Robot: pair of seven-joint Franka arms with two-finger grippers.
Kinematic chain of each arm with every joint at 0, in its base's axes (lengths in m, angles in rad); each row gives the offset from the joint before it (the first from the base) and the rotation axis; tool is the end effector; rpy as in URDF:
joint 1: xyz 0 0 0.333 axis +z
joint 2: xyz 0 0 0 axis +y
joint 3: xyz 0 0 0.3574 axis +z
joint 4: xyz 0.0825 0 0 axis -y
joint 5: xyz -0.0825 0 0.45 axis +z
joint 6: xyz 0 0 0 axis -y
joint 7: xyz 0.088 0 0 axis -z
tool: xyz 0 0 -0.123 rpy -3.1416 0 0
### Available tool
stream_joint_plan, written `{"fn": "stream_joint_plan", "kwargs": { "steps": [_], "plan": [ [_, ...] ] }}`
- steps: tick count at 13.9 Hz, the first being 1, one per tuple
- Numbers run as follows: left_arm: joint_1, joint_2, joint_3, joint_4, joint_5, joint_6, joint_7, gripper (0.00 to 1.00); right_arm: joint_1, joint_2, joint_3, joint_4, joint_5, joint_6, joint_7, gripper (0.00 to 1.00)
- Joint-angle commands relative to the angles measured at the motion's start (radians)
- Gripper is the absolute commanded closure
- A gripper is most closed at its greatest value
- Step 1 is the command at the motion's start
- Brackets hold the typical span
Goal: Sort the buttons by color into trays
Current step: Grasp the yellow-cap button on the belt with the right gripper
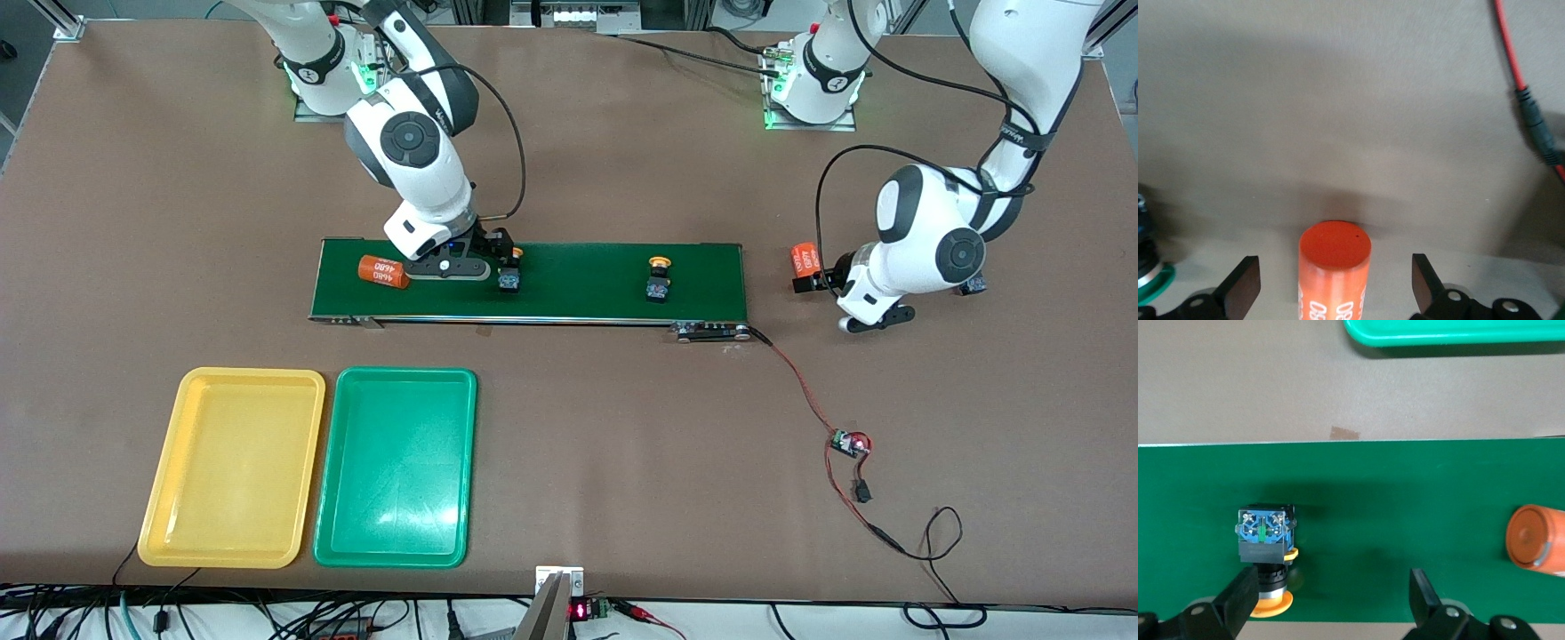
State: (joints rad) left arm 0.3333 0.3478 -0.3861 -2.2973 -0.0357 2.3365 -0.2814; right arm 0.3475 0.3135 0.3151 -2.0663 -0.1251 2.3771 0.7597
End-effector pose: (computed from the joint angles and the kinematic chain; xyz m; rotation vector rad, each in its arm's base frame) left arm 0.5362 -0.0411 0.1549 2.9777 0.3887 -0.4637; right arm 0.5142 0.3941 0.2652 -3.1245 0.0351 -0.0105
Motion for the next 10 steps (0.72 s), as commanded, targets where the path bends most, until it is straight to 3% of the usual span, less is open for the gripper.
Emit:
{"fn": "stream_joint_plan", "kwargs": {
  "steps": [1,6,7,10],
  "plan": [
    [0.010,-0.009,-0.010,-0.045,0.017,0.039,0.018,0.00,0.048,0.022,-0.037,0.020,-0.027,-0.001,0.030,0.00],
    [0.010,-0.020,-0.014,-0.120,0.017,0.101,0.013,0.00,0.051,0.042,-0.039,0.020,-0.047,-0.003,0.030,0.00],
    [0.010,-0.021,-0.014,-0.119,0.017,0.101,0.011,0.08,0.054,0.047,-0.039,0.018,-0.048,-0.003,0.032,0.00],
    [0.001,-0.023,-0.020,-0.113,0.017,0.092,-0.051,0.78,0.054,0.067,-0.040,0.020,-0.074,-0.001,0.047,0.00]
  ]
}}
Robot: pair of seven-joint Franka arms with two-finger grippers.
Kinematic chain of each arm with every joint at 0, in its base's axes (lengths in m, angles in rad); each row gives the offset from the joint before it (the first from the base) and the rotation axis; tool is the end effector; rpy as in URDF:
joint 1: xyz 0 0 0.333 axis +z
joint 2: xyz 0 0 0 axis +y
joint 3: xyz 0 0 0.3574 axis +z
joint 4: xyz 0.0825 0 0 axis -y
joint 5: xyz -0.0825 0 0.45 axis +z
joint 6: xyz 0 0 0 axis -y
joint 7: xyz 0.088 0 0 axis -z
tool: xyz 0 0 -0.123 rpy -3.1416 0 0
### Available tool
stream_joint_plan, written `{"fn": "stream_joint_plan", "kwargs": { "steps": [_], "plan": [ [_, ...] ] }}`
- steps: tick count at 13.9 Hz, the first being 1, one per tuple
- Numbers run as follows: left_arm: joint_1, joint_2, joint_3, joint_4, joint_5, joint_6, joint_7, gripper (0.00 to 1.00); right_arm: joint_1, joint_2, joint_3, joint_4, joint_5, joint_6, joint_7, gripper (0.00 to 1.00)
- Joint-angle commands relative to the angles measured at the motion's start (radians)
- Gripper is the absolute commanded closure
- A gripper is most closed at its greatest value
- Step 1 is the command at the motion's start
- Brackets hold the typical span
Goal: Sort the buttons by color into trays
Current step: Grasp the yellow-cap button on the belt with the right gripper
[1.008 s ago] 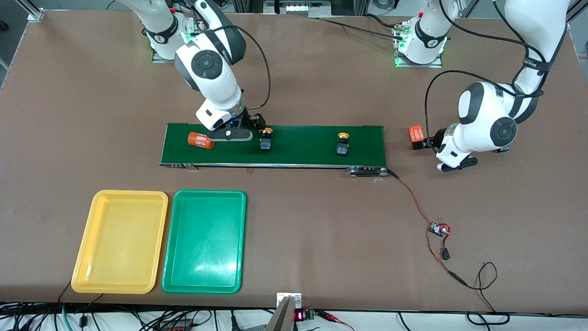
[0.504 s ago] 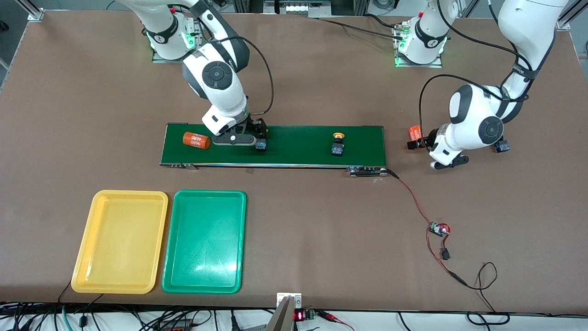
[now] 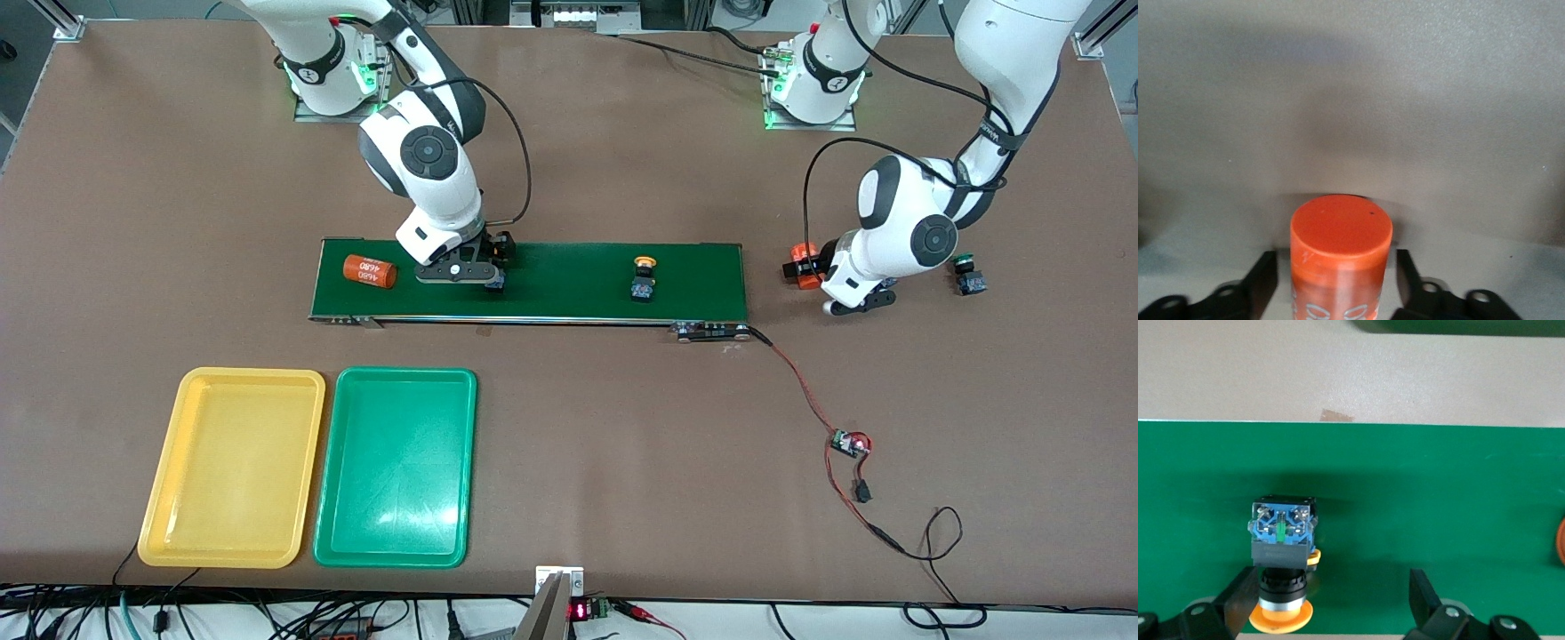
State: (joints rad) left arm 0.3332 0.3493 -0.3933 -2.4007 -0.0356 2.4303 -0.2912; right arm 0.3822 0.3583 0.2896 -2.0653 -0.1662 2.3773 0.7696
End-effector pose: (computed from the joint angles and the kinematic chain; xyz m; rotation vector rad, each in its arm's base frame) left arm 0.4966 -0.0471 0.1259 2.9788 0.3948 -0.4808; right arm 0.5077 0.3972 0.2364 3.1146 0.0124 -0.0179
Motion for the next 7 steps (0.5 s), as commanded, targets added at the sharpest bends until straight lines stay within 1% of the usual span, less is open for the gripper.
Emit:
{"fn": "stream_joint_plan", "kwargs": {
  "steps": [1,2,3,4,7],
  "plan": [
    [-0.002,-0.030,-0.022,-0.005,0.017,-0.007,-0.052,0.93,0.021,0.024,-0.015,0.019,-0.038,0.000,0.042,0.00],
    [-0.002,-0.047,-0.041,-0.003,0.017,-0.007,-0.051,1.00,0.020,0.025,-0.015,0.019,-0.042,0.000,0.043,0.00],
    [-0.003,-0.065,-0.053,0.003,0.022,-0.008,-0.040,1.00,0.021,0.031,-0.015,0.019,-0.042,0.002,0.043,0.00],
    [-0.003,-0.088,-0.064,0.008,0.051,-0.010,-0.007,1.00,0.020,0.034,-0.015,0.019,-0.042,0.003,0.045,0.00],
    [-0.002,-0.118,-0.067,0.049,0.069,-0.025,0.139,1.00,0.021,0.047,-0.017,0.022,-0.045,0.008,0.045,0.00]
  ]
}}
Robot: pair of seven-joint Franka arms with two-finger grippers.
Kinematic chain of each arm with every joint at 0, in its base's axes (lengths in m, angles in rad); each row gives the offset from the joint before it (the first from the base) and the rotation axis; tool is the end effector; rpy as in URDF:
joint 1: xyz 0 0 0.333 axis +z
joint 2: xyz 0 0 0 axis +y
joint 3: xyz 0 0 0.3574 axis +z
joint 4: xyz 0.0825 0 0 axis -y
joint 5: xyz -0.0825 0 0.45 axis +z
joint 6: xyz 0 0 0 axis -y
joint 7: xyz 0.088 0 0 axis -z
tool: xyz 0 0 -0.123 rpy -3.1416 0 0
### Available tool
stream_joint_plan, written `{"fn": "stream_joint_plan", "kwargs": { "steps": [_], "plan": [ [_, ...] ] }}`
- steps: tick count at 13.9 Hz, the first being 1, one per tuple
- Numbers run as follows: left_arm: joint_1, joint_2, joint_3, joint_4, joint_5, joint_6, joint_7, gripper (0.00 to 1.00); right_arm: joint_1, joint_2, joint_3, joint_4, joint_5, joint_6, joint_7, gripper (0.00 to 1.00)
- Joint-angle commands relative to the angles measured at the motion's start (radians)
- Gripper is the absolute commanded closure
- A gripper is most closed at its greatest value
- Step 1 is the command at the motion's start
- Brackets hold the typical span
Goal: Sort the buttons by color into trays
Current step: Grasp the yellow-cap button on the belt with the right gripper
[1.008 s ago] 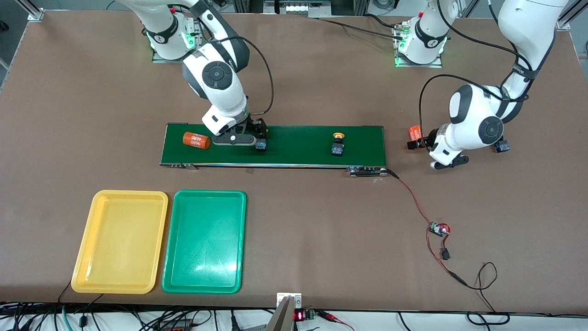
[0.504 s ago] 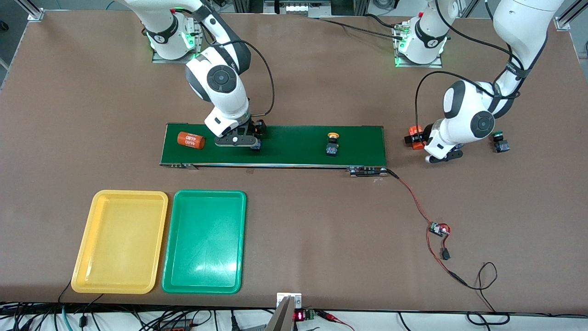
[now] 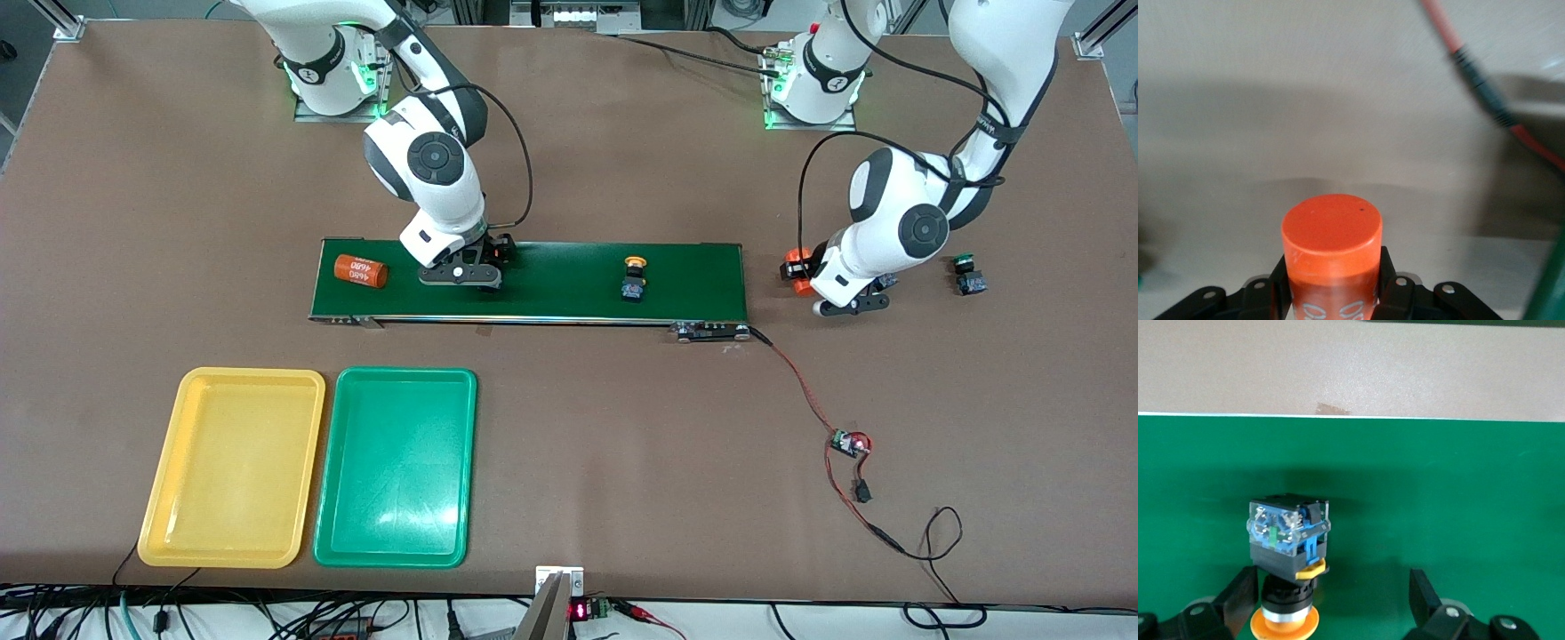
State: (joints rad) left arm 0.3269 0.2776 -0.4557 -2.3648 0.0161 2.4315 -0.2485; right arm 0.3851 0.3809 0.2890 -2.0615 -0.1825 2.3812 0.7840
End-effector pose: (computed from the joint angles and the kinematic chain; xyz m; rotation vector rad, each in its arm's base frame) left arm 0.5244 -0.0789 0.1753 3.0453 0.1686 -0.3058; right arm 0.5066 0.3984 0.2243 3.1029 0.0121 -0.0289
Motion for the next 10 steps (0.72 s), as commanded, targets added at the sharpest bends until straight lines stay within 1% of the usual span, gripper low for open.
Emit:
{"fn": "stream_joint_plan", "kwargs": {
  "steps": [1,2,4,5,6,8,9,10],
  "plan": [
    [0.003,-0.054,-0.011,0.036,0.018,-0.032,0.165,1.00,0.018,0.027,-0.017,0.020,-0.029,0.004,0.031,0.00],
    [0.003,-0.060,-0.041,0.065,0.018,-0.066,0.217,1.00,0.017,0.030,-0.017,0.020,-0.029,0.004,0.031,0.00],
    [0.003,-0.061,-0.095,0.146,0.018,-0.206,0.351,1.00,0.018,0.042,-0.028,0.023,-0.038,0.018,0.031,0.00],
    [0.003,-0.061,-0.144,0.169,0.018,-0.245,0.406,1.00,0.021,0.042,-0.030,0.026,-0.046,0.021,0.031,0.09],
    [0.003,-0.061,-0.187,0.188,0.016,-0.258,0.438,1.00,0.021,0.042,-0.031,0.026,-0.048,0.021,0.029,0.20],
    [-0.005,-0.063,-0.234,0.191,0.018,-0.259,0.455,1.00,0.021,0.042,-0.031,0.037,-0.048,0.016,0.027,0.60],
    [-0.020,-0.061,-0.256,0.193,0.028,-0.258,0.474,1.00,0.021,0.042,-0.034,0.044,-0.048,0.010,0.026,0.74],
    [-0.037,-0.060,-0.261,0.193,0.053,-0.252,0.518,1.00,0.021,0.041,-0.043,0.055,-0.046,0.001,0.024,0.82]
  ]
}}
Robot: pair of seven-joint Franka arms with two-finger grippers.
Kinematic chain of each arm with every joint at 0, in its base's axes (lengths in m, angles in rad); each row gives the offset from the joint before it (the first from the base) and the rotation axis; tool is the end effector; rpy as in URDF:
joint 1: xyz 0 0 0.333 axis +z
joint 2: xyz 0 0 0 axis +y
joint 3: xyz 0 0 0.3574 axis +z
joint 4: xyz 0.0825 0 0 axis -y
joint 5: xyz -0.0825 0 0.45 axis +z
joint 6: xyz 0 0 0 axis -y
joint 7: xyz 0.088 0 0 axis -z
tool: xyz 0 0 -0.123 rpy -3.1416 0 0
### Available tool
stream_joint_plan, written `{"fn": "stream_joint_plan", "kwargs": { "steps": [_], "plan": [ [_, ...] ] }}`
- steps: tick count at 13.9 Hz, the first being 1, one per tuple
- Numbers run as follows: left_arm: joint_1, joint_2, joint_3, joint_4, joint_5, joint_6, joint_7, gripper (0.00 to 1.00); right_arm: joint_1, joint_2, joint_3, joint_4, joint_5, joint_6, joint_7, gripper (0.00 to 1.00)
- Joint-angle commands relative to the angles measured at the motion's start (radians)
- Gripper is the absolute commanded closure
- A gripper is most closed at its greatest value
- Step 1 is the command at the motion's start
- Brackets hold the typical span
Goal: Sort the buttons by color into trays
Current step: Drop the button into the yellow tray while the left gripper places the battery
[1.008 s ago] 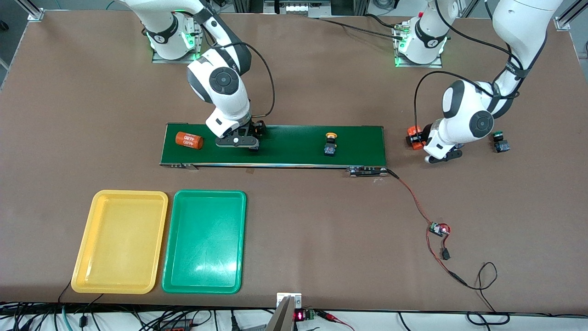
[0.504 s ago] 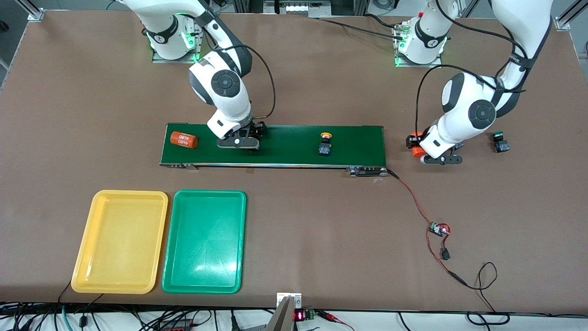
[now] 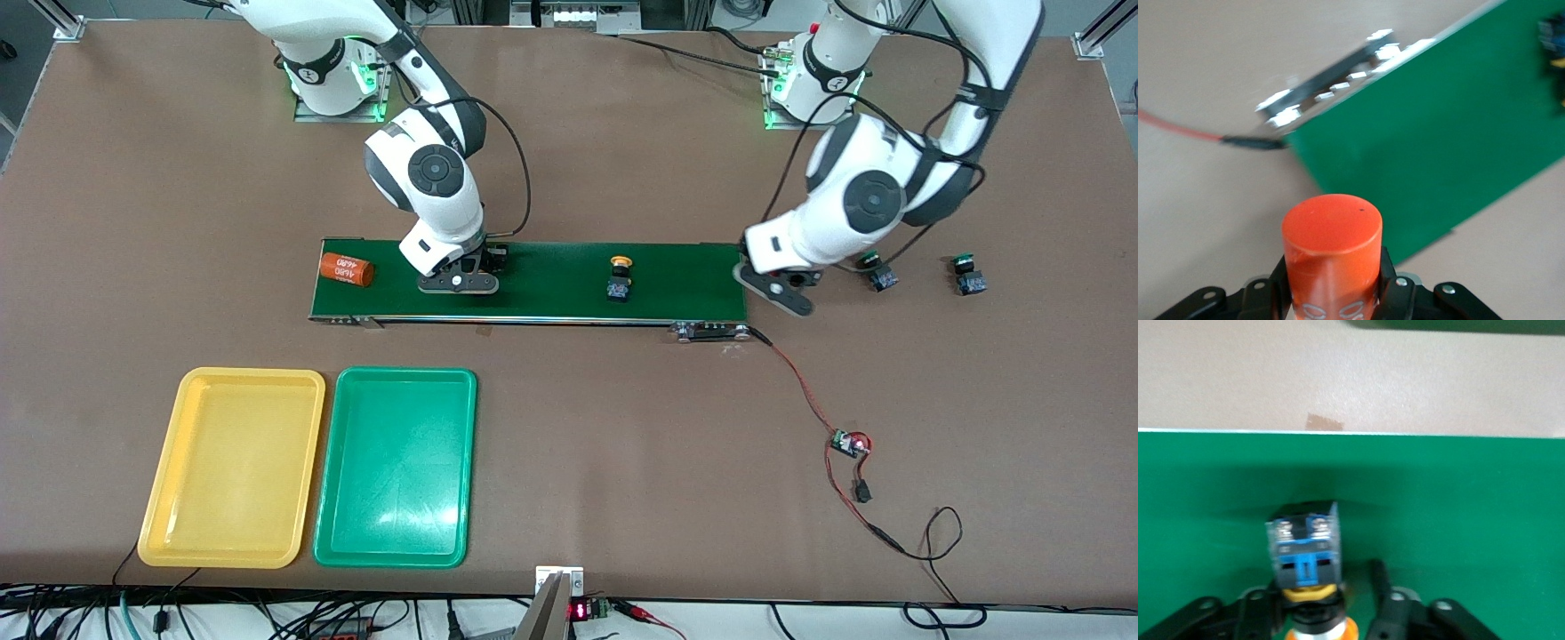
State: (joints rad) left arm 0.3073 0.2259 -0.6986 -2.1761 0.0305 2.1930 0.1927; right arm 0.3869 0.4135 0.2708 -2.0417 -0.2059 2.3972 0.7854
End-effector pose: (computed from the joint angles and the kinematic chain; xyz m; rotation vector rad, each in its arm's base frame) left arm 0.5448 -0.2237 0.2782 2.8890 -0.8976 -0.2521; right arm 0.5182 0.3939 0.2127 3.0964 0.0109 -0.0132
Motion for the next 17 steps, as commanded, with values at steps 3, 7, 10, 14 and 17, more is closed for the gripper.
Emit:
{"fn": "stream_joint_plan", "kwargs": {
  "steps": [3,7,10,14,17],
  "plan": [
    [-0.100,0.006,-0.018,0.035,0.243,0.005,0.258,1.00,0.018,-0.001,-0.036,0.127,-0.017,-0.148,0.015,0.94],
    [-0.189,0.056,-0.018,0.036,0.520,0.005,0.349,1.00,0.012,-0.015,-0.082,0.265,-0.020,-0.302,-0.012,0.94],
    [-0.243,0.085,-0.018,0.036,0.640,0.005,0.357,1.00,-0.077,-0.053,-0.093,0.268,-0.018,-0.296,-0.064,0.94],
    [-0.275,0.119,-0.016,0.036,0.644,0.007,0.344,0.98,-0.256,-0.053,-0.093,0.281,-0.007,-0.293,-0.407,0.94],
    [-0.277,0.164,-0.016,0.036,0.689,0.008,0.338,0.97,-0.396,-0.018,-0.093,0.290,0.006,-0.288,-0.627,0.94]
  ]
}}
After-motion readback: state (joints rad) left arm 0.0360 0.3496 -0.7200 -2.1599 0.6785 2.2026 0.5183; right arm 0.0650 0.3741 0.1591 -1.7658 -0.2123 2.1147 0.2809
